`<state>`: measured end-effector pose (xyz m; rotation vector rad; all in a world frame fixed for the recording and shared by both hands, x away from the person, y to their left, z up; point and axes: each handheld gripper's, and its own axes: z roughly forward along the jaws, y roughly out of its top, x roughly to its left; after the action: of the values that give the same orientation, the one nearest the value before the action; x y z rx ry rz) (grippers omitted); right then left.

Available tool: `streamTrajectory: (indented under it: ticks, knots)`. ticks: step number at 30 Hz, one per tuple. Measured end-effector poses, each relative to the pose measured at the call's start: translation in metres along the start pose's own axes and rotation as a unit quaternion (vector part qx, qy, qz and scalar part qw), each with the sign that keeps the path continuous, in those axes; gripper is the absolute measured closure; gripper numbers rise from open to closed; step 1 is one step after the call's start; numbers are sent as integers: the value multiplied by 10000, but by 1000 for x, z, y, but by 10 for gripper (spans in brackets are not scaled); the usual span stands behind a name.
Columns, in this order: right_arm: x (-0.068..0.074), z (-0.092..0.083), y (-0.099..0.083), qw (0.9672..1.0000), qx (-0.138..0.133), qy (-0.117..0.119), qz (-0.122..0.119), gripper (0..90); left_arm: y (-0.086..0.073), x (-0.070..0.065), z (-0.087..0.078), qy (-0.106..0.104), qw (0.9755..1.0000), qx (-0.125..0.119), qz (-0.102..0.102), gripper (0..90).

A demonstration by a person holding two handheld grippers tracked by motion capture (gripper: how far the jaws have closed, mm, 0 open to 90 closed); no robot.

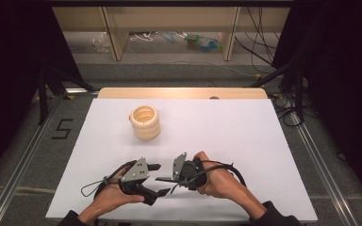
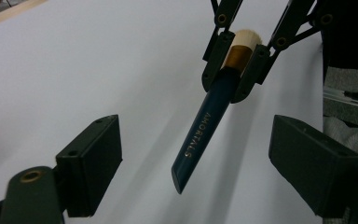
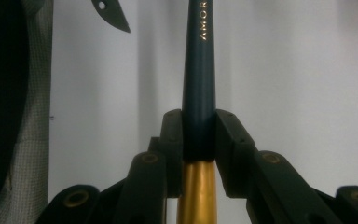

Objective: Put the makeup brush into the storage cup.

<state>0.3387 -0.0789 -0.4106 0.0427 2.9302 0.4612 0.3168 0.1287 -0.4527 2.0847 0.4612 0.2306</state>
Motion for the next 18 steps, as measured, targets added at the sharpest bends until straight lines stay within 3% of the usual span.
streamTrajectory:
  ticks: [1,3,7,9,12,13,16,18]
  knots:
    - [2,0,1,10000,5,15,44,745,0,0,1,-18,10000,26,-7,203]
    - [0,2,2,9997,-84,-6,-216,745,0,0,2,-66,9999,82,-5,245]
    - [5,3,4,9996,-20,80,-282,745,1,-1,5,-175,9997,194,-31,310]
    - [5,5,4,9993,-16,65,-373,745,2,-2,6,-320,9987,392,29,343]
    - [7,5,5,9992,14,66,-386,744,3,-4,8,-316,9981,509,127,379]
    - [4,5,5,9981,50,15,-609,745,3,-4,8,-391,9974,579,146,399]
    - [6,5,5,9983,110,39,-573,745,3,-6,10,-395,9975,585,100,432]
    - [6,6,6,9977,98,68,-671,745,3,-7,11,-480,9966,674,66,448]
